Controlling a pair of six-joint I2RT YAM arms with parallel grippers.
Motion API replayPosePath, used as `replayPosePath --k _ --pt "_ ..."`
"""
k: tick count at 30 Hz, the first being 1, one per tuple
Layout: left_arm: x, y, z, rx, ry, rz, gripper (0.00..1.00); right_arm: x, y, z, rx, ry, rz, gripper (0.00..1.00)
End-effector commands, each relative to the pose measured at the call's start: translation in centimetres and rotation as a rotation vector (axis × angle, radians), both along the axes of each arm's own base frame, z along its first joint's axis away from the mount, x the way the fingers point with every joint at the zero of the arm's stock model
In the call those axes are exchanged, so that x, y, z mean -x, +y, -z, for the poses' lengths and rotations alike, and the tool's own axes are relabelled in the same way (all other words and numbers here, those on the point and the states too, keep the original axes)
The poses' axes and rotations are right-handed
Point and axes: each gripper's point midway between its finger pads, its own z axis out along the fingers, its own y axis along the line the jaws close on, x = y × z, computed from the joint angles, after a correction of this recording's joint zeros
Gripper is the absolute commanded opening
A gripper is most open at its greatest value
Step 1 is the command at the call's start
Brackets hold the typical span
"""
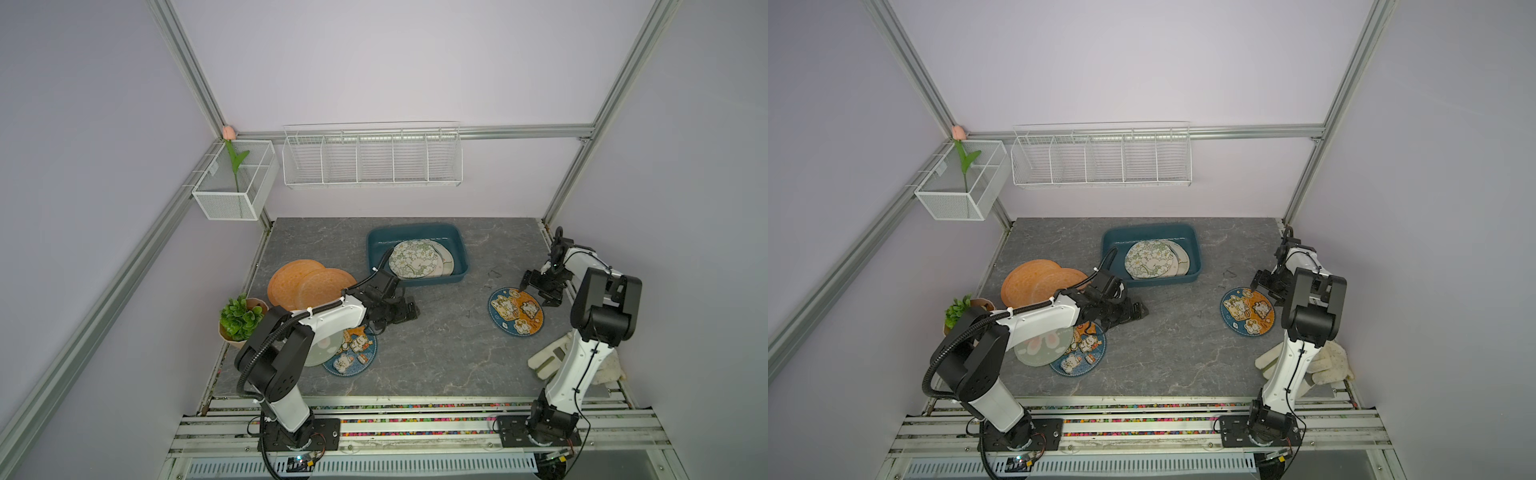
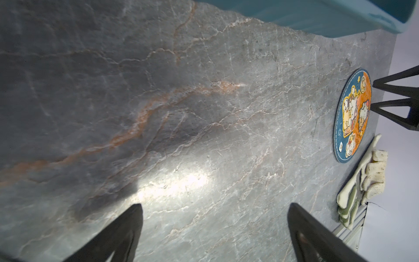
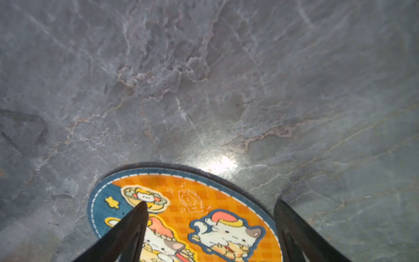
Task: Put the coasters into the storage box
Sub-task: Move the coaster to the center of the board.
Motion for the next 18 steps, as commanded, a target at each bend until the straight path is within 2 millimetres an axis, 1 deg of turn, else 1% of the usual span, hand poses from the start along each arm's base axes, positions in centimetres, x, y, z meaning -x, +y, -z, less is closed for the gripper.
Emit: replayPosePath --k 1,8,13,16,18 --pt "-0.9 -0.6 -0.9 0.019 -0.025 0.014 0.99 3.0 1.4 1.9 -0.071 0.1 -0.006 0.89" --pt "-0.8 -0.7 -0.7 0.022 -0.022 0.021 0.99 4.4 4.1 1.2 -0.141 0.097 -0.023 0.89" --pt "-0.7 -0.8 -0.4 0.027 -0.016 0.03 0.99 4.9 6.4 0.7 -0.161 0.091 -0.069 0.89" --pt "-0.7 -1.0 -0.3 0.029 -0.012 0.034 0.99 5.2 8.4 0.5 -0.177 0.095 -0.115 0.89" --pt "-0.7 -1.0 -0.3 0.03 -0.012 0.035 0.99 5.6 10.0 0.4 -0.192 0.102 -0.143 0.89"
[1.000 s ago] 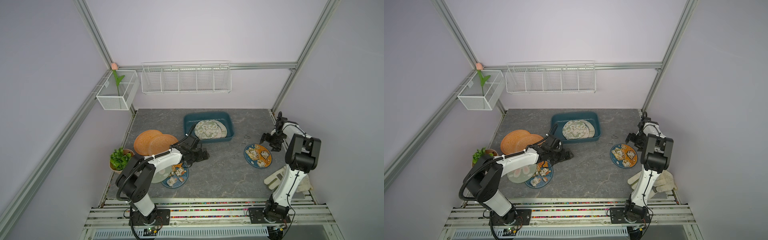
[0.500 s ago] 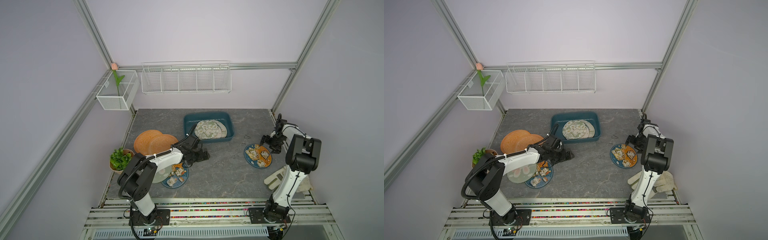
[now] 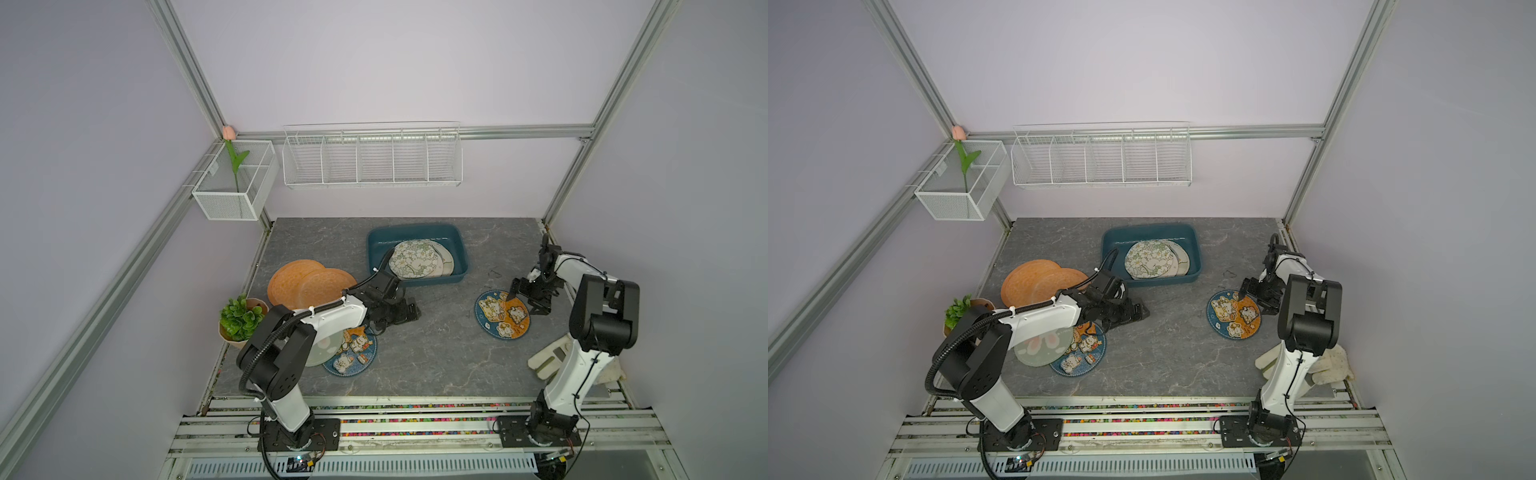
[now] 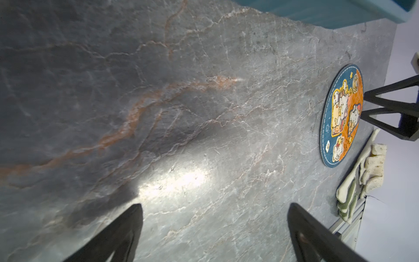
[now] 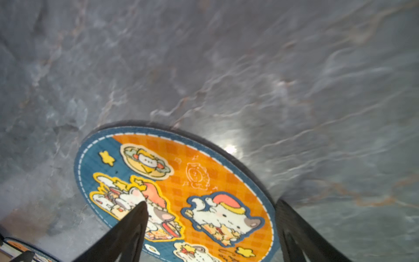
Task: Put the coasters into the storage box
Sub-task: Move the coaster to the center of the board.
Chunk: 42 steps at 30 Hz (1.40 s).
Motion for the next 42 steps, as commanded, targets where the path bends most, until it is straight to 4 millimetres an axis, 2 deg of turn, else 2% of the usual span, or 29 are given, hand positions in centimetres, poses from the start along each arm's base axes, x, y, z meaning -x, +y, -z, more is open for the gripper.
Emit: replayPosePath --k 1,9,15,17,24,26,31,37,42 --pt "-1.0 -0.7 -0.7 0.024 -0.026 0.013 0.99 2.4 4.5 0.6 -0.111 0.077 -0.046 0.89" --pt "-0.9 -0.6 -0.5 0.019 -0.024 0.006 0.99 3.5 11.0 0.7 -0.132 0.07 -0.184 0.89" --pt "-0.8 -0.4 -0.2 0.012 -0.021 0.001 0.99 3.9 15.0 0.4 -0.131 0.073 -0.288 0.89" --pt "-0.8 -0.4 -0.3 0.013 -0.022 0.001 0.99 4.6 17.0 0.4 -0.135 0.078 -0.341 0.89" --pt "-1.0 -0.4 -0.2 0.015 -0.024 -0.01 0.99 6.4 20.4 0.4 -0.148 0.105 -0.438 0.89" --pt "-1.1 -0.5 -0.1 0.018 -0.024 -0.012 0.99 6.8 20.6 -0.1 -0.134 0.108 -0.469 0.89" --pt "-1.7 -1.2 -0.2 0.028 -0.035 -0.013 1.0 7.2 18.8 -2.0 -0.048 0.082 -0.536 0.89" --pt "-2.4 -2.8 0.3 0.027 -0.045 0.006 0.93 4.6 18.2 -3.2 -0.029 -0.009 -0.585 0.89" --pt "-3.1 -3.8 1.0 0.01 -0.055 0.01 0.8 2.8 18.0 -2.8 -0.022 -0.041 -0.603 0.89"
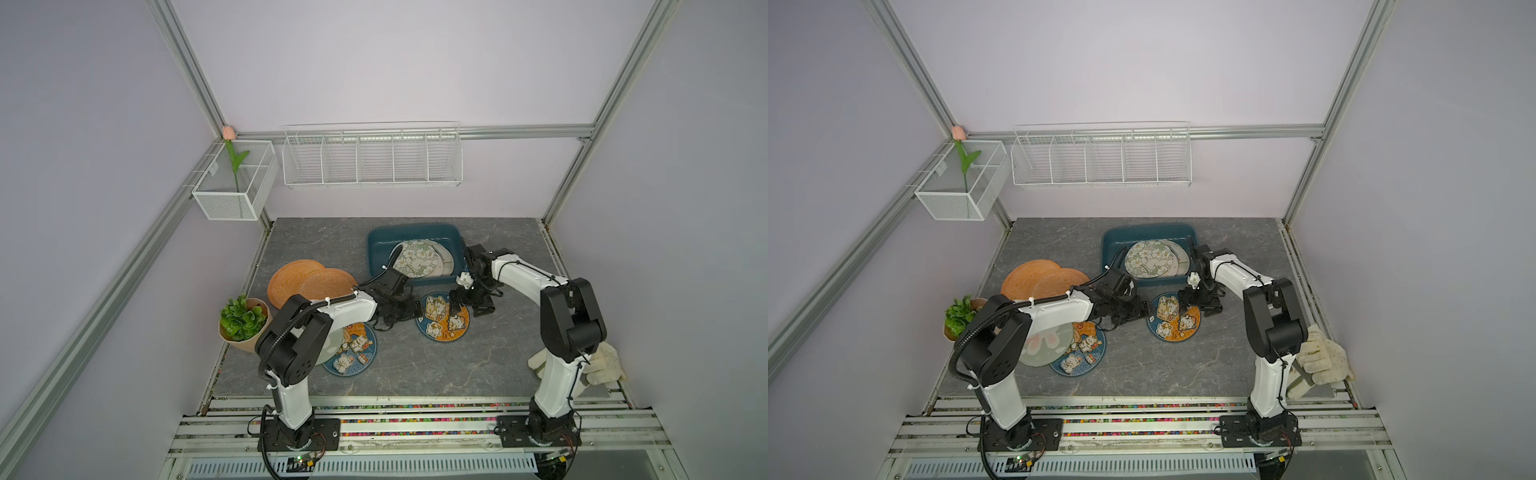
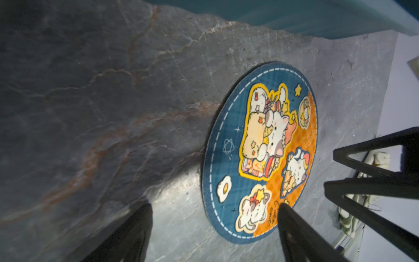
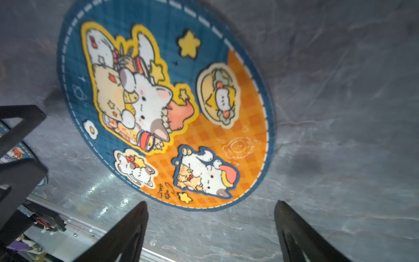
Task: Put the coasters into the storage box
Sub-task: Move the coaster to the center of the board, then pick up the coaster from the center of the board.
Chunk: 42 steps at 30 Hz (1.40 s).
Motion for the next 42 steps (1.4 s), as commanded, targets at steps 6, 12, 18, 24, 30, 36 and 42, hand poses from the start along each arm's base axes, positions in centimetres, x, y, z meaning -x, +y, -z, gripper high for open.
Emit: replayPosePath --k 6,12,18,24,30,36,42 --pt "-1.0 -1.7 0.5 -0.052 -0.019 0.013 0.68 -2.4 -0.3 0.9 -0.006 -0.072 -0.043 0.96" --pt "-0.3 -2.3 1.3 -0.099 0.001 0.034 0.62 -2.0 -0.3 2.1 -0.012 -0.065 -0.036 1.0" --pt "0.1 -2.3 1.8 -0.116 0.023 0.034 0.57 -1.7 0.2 2.7 -0.039 -0.047 -0.033 0.89" --pt "0.3 -2.4 1.9 -0.117 0.03 0.035 0.56 -1.1 0.3 3.3 -0.043 -0.017 -0.033 0.83" --pt "0.5 -2.4 2.0 -0.115 0.035 0.034 0.56 -0.3 -1.2 4.3 0.031 0.0 -0.022 0.82" --pt "0.5 -2.5 1.8 -0.106 0.037 0.035 0.56 0.4 -0.4 4.7 -0.011 0.035 -0.023 0.8" --pt "0.5 -2.5 1.7 -0.104 0.034 0.037 0.56 1.4 0.1 4.7 -0.043 0.063 -0.018 0.74"
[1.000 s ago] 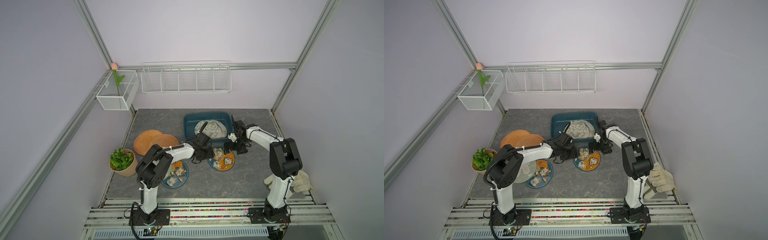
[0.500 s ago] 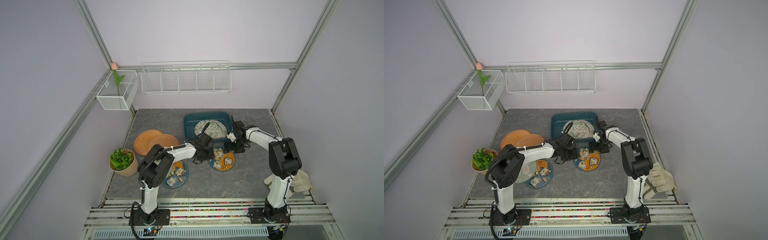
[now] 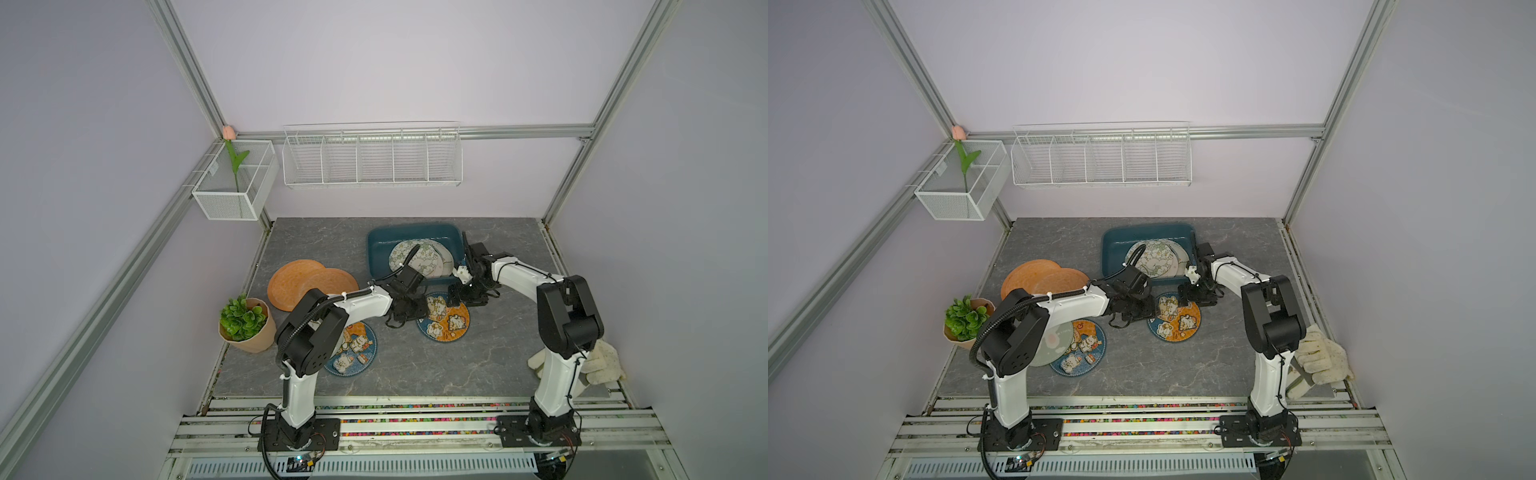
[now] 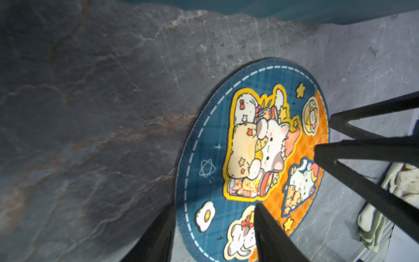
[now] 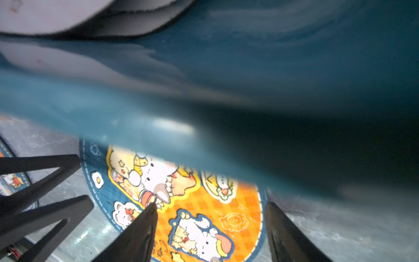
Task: Put the coasters into the storage box
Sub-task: Pick up the coaster from the center of the board.
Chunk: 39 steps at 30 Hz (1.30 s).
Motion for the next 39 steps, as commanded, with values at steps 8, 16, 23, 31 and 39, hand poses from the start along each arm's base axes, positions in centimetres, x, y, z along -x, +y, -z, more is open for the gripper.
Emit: replayPosePath --k 8,16,23,31,39 --pt "0.6 0.1 0.7 -0.023 0.027 0.001 0.56 3.0 -1.7 -0.2 0.062 0.054 0.031 0.79" --pt "0.7 0.2 0.5 -0.021 0.024 0.004 0.56 2.6 -2.4 -1.6 0.042 -0.031 0.109 0.92" --pt "0.7 0.1 0.6 -0.025 0.027 0.012 0.56 3.8 -1.6 0.5 -0.025 0.052 0.131 0.88" --pt "0.7 0.0 0.5 -0.025 0.024 0.024 0.56 4.0 -0.8 1.3 -0.048 0.076 0.137 0.75" --pt "0.7 -0.2 0.3 -0.022 0.024 0.035 0.56 4.0 -0.3 1.5 -0.045 0.084 0.135 0.59"
